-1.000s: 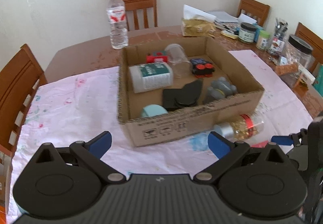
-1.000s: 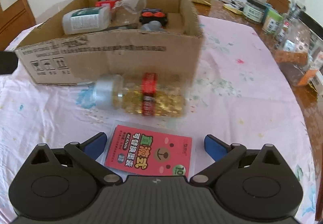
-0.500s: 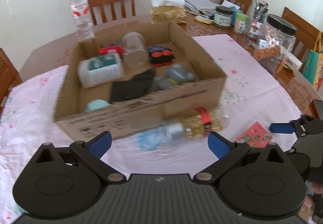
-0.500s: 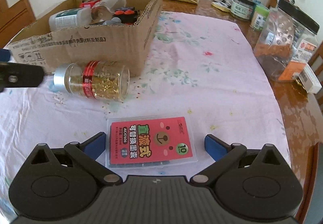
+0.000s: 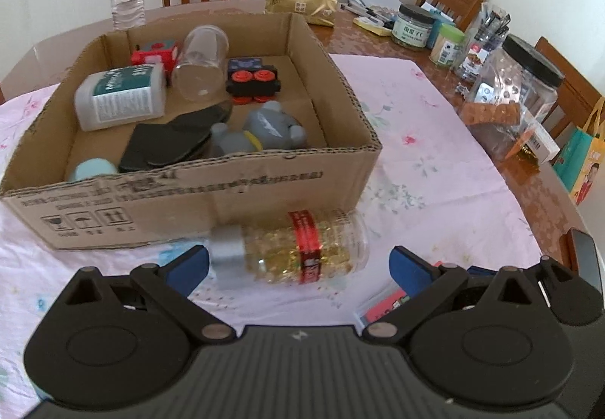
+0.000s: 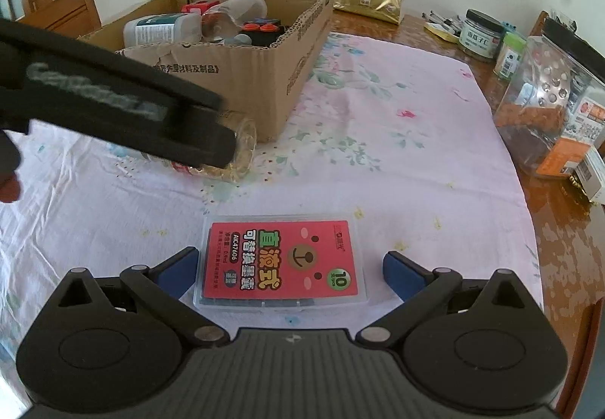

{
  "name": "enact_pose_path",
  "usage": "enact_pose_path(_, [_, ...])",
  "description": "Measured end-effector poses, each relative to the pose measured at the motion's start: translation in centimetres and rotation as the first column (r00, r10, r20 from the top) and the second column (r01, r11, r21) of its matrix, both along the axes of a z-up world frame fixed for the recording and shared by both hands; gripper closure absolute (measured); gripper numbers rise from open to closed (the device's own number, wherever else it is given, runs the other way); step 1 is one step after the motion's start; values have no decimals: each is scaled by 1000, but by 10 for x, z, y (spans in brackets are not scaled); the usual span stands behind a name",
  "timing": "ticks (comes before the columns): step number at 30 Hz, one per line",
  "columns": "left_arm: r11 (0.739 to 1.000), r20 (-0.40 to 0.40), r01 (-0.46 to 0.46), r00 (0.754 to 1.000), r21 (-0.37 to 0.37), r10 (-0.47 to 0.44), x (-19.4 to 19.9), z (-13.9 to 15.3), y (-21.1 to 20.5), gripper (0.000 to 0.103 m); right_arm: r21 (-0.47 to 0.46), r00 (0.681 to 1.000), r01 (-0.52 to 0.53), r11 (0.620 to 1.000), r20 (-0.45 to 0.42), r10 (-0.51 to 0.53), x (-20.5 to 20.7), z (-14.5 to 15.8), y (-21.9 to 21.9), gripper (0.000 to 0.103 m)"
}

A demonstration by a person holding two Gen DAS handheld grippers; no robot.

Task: Organize rigid objects
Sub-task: 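Grasp the gold capsule jar with the left gripper while the right gripper lowers onto the pink card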

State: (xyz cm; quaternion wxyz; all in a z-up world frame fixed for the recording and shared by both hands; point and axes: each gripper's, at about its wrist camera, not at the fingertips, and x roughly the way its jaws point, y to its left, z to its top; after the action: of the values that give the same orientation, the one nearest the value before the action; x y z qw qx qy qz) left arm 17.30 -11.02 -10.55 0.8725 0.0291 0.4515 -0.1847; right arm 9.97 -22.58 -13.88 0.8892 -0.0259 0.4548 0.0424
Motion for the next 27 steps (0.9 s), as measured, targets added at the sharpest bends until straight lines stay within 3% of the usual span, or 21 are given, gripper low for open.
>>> enact_pose_path(11, [996, 35, -33, 999, 88, 30, 11, -13, -14, 2, 1, 1000, -5, 1000, 7, 5, -2, 0, 0, 0])
enact_pose_path(20, [997, 51, -34, 998, 71, 30, 8, -12, -9, 6, -1, 1000, 7, 1000, 6, -7, -2, 0, 1, 0])
enact_pose_path(27, [992, 66, -53, 997, 110, 46, 2, -8, 11, 8, -2, 1000, 21, 1000, 3, -21, -2, 1, 2, 0])
